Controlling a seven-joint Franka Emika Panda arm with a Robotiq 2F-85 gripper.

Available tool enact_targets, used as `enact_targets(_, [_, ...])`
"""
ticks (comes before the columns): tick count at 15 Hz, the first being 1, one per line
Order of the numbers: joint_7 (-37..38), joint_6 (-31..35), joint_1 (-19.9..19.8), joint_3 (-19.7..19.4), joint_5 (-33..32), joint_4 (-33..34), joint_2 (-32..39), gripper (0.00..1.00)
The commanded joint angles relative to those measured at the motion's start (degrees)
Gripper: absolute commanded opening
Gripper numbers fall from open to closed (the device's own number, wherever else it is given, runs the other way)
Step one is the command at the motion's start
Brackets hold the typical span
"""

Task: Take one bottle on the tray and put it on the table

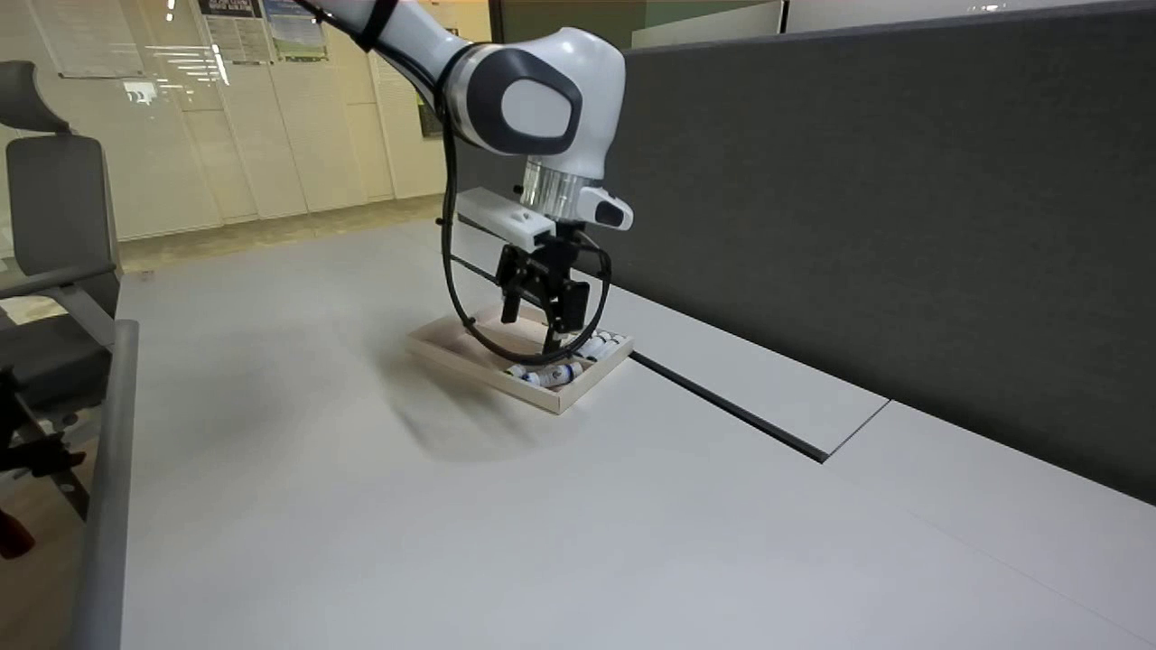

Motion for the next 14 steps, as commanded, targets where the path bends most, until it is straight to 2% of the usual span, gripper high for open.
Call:
enact_targets(1, [2.1, 0.67, 0.18, 0.28, 0.0, 2.25, 2.04, 1.0])
enact_targets(6, [1.38, 4.92, 0.19, 1.14, 0.3, 1.34, 2.05, 1.0])
enact_targets(14, [1.0, 5.38, 0.32, 2.48, 0.48, 0.84, 2.4, 1.0])
